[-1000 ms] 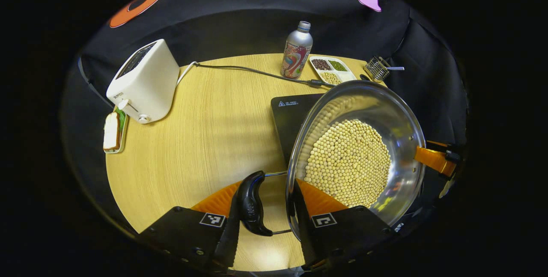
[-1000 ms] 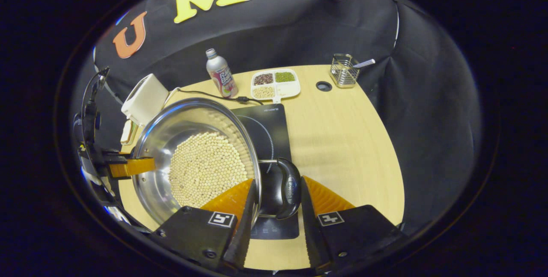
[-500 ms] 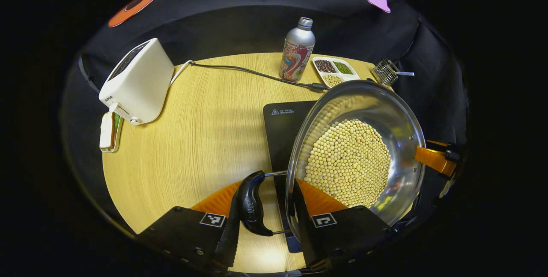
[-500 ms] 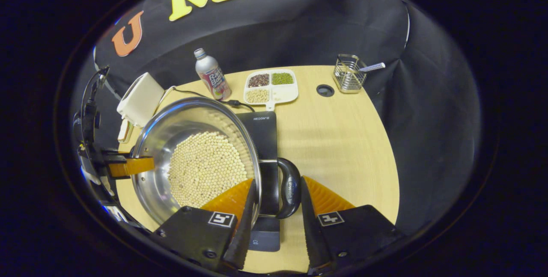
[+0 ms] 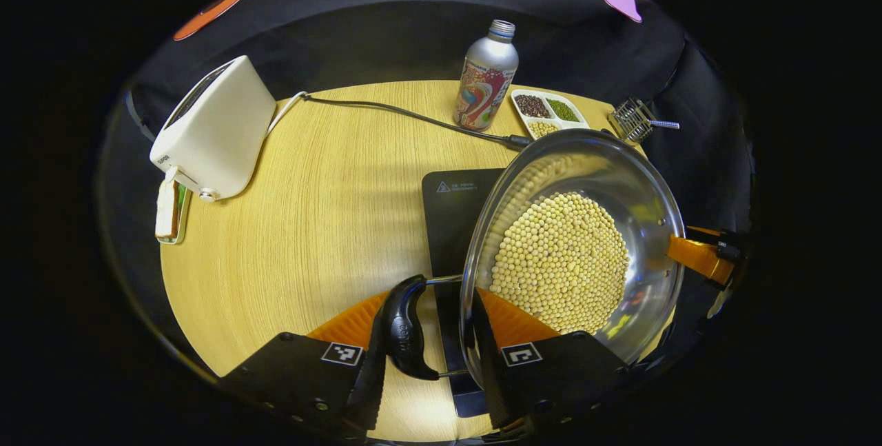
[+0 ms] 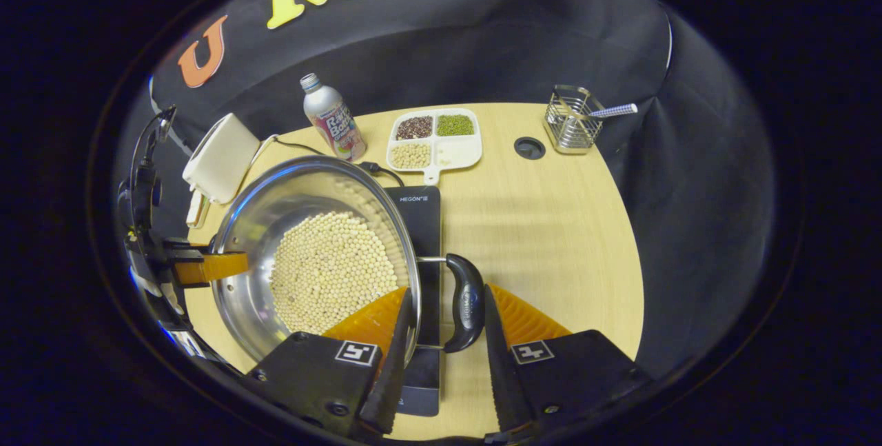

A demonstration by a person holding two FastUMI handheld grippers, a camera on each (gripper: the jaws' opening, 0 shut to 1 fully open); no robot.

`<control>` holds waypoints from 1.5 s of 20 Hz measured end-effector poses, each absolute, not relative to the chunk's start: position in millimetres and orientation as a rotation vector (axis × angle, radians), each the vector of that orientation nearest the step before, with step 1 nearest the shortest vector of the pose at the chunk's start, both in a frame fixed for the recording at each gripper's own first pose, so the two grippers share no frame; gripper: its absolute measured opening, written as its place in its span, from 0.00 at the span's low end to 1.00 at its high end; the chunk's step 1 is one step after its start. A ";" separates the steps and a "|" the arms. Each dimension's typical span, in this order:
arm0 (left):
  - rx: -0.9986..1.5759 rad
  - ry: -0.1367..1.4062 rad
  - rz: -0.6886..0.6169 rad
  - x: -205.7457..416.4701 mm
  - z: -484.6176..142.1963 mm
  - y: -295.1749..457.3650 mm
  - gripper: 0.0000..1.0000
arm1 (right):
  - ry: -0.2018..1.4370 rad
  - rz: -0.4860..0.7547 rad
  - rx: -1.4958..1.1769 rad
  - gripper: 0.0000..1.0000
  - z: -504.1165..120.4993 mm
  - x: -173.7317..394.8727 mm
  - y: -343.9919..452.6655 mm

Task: First push the handle of the pot to place it horizontally, then grasp the pot with both hands and set it on the induction cooktop.

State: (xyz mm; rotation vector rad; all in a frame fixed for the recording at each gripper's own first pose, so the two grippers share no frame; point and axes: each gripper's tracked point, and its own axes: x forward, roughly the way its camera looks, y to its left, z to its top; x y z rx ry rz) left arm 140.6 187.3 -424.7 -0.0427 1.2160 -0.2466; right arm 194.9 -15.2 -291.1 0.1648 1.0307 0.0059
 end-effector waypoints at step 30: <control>-0.055 1.175 -0.287 141.3 -424.3 196.4 0.63 | 0.919 0.014 0.123 0.61 -293.3 204.9 -20.0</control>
